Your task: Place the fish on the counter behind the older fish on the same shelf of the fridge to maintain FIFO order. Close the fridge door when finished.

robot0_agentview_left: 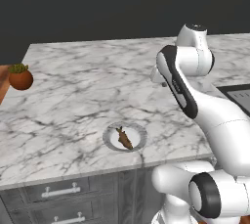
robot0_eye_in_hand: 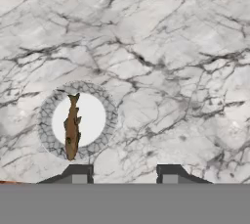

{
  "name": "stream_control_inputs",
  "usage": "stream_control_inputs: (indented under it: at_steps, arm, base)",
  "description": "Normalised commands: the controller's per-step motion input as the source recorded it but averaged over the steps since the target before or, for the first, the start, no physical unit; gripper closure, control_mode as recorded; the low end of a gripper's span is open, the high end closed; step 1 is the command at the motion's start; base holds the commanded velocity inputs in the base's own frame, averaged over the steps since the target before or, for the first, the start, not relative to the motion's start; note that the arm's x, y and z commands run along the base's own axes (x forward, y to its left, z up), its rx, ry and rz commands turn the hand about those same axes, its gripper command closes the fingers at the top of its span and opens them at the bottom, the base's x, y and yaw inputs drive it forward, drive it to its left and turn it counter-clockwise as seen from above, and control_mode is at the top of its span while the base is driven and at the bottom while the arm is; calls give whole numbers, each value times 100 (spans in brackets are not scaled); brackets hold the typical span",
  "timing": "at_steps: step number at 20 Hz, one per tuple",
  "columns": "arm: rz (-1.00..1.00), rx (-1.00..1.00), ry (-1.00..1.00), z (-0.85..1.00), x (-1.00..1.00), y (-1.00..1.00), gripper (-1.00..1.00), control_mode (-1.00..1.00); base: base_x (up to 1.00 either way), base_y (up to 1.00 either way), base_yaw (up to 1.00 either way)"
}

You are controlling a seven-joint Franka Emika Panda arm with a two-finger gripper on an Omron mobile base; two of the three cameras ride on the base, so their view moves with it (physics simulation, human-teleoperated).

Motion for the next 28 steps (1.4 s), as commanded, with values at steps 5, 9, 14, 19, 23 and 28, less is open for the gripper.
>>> stream_control_inputs:
  at_steps: [5, 9, 14, 19, 23, 28]
  arm:
    - [0, -5, -1, -13, -1, 0, -100, -100]
    - [-9, -8, -6, -78, -16, 29, -100, -100]
    - [-22, 1, 3, -99, -3, 93, -100, -100]
    - [-13, 8, 2, -63, 16, 43, -100, -100]
    - [0, -2, 5, -44, 19, 4, -100, -100]
    - [2, -5, 5, -61, 23, 49, -100, -100]
  base:
    - [0, 0, 0]
    - [0, 0, 0]
    - [0, 0, 0]
    - [0, 0, 0]
    - [0, 0, 0]
    - [0, 0, 0]
